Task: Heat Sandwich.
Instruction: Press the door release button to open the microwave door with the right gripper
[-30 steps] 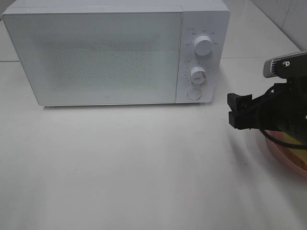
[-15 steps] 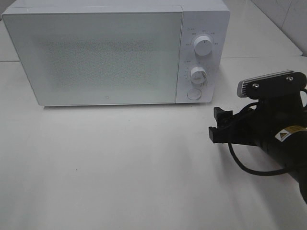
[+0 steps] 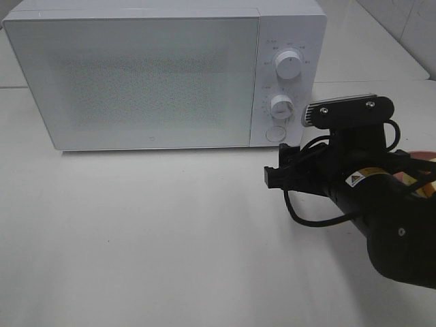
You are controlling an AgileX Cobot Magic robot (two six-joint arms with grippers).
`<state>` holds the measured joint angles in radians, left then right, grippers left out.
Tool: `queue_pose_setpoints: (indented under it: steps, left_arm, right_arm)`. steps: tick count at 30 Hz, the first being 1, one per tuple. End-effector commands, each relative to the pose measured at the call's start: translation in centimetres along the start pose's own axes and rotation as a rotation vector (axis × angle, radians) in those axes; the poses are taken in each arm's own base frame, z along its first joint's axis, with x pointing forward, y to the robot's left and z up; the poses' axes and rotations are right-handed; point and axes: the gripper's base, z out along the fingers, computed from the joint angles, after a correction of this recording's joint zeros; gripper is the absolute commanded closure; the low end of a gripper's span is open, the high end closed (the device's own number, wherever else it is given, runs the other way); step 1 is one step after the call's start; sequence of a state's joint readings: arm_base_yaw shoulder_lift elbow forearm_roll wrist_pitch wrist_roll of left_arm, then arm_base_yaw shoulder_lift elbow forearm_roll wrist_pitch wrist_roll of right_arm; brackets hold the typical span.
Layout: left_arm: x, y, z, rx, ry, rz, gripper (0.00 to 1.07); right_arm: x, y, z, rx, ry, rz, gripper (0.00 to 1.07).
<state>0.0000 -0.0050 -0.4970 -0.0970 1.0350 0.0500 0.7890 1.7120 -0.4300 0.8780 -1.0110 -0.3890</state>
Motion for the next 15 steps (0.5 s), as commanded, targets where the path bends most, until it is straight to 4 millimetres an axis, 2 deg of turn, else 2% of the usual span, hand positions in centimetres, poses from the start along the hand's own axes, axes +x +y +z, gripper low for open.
queue_pose_setpoints:
  steps: [1,15]
  left_arm:
    - [0.21,-0.06,-0.27,0.008,-0.028,-0.002,0.01]
    - [0.21,-0.06,-0.27,0.008,-0.028,-0.002,0.01]
  right_arm:
    - [-0.15,0.32,0.16,-0.006,0.001,0.010,0.31]
    - [-0.10,0.19,0.16,0.009,0.006,0.029,0.31]
